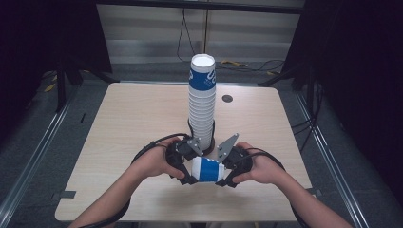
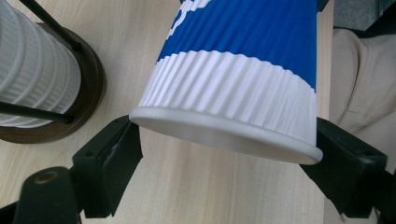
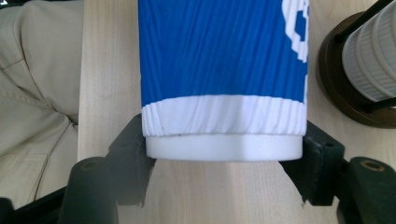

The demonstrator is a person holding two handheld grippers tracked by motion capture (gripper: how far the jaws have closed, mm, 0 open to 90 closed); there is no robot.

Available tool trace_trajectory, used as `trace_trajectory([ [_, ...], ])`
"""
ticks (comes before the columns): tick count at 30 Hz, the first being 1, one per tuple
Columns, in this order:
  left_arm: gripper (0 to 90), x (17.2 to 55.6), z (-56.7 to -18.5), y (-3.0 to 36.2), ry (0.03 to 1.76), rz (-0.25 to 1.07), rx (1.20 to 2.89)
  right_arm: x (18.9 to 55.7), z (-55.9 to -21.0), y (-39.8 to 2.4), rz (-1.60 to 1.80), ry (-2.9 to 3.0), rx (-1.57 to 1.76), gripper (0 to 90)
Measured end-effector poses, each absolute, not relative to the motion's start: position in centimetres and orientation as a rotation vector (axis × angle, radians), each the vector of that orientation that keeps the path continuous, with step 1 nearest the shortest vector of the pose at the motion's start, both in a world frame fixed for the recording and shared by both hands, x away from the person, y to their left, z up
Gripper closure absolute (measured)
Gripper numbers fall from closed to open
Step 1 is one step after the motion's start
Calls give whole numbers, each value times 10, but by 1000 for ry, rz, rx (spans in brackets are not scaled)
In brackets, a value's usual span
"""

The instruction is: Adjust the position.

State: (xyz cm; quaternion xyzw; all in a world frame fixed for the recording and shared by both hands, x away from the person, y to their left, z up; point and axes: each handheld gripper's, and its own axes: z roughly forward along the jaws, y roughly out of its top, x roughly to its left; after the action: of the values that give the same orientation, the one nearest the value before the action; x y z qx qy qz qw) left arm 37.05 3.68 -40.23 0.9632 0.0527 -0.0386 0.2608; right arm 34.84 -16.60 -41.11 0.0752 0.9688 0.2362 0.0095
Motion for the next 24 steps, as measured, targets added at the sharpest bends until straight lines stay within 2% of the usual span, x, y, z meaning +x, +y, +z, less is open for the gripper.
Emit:
trace_trajectory([
  [24,176,374,-408,48,222,-141,2574,347,-414,-189,891,2955,301,320],
])
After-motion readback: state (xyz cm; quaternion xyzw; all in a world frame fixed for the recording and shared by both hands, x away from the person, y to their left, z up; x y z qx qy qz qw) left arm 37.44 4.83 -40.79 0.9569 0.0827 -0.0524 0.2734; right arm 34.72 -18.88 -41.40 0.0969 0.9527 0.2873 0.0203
